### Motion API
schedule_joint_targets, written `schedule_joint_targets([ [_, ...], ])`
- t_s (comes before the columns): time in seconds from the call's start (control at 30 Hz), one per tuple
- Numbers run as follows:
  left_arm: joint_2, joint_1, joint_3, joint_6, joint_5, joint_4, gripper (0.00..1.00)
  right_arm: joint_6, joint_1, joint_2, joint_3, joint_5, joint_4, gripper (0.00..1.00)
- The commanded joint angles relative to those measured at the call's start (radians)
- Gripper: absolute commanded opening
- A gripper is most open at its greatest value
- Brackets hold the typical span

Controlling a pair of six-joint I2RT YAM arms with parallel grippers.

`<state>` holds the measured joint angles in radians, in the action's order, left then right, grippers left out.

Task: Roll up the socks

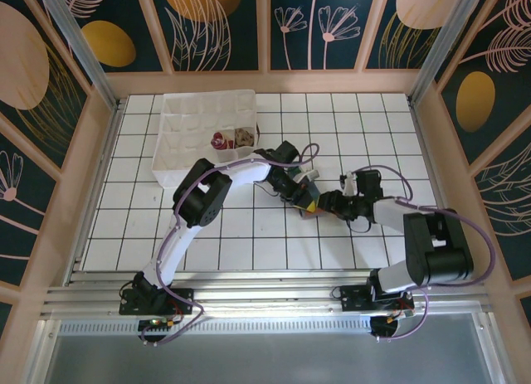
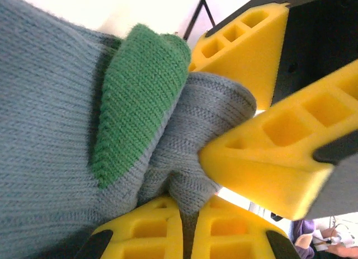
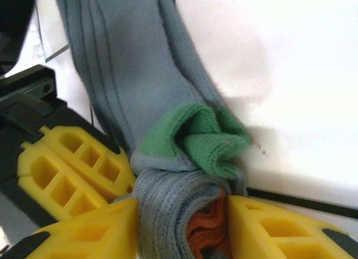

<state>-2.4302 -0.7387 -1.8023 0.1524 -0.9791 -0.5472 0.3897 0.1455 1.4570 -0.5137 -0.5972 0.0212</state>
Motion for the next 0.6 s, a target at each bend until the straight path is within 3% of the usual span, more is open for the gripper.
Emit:
schedule_joint_targets([
  [0.0,-0.071,0.023,0.033,-0.008,0.296,-0.029,0.00,-0.046,0.013,0.082,-0.043,0.089,-0.100,0.33],
  [0.1,-0.013,0.022,0.073,-0.052,0.350,0.016,0.03,-0.073,0.034,0.142,-0.080,0.132,-0.162,0.18],
  [0.2,0.068,0.022,0.128,-0.109,0.371,0.090,0.09,-0.078,0.056,0.189,-0.126,0.155,-0.201,0.11],
  [0.4,0.281,0.011,0.288,-0.297,0.433,0.278,0.20,-0.098,0.083,0.296,-0.222,0.171,-0.292,0.08],
  [0.57,0.505,-0.052,0.557,-0.492,0.656,0.542,0.30,-0.106,0.093,0.332,-0.255,0.175,-0.323,0.08],
])
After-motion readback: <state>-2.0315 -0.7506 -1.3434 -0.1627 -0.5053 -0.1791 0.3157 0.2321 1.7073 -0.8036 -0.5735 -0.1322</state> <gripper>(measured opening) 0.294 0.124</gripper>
